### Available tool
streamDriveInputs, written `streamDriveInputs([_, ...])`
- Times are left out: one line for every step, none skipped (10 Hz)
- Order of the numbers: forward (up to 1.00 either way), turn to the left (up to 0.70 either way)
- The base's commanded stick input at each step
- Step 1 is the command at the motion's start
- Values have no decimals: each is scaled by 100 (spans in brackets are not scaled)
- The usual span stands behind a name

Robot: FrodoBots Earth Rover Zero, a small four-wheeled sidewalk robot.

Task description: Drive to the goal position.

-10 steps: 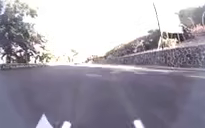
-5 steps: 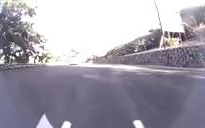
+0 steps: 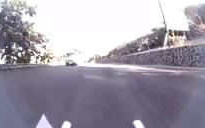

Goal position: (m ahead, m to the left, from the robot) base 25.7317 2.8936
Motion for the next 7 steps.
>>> streamDriveInputs([69,2])
streamDriveInputs([69,2])
streamDriveInputs([69,2])
streamDriveInputs([69,2])
streamDriveInputs([69,2])
streamDriveInputs([69,2])
streamDriveInputs([69,2])
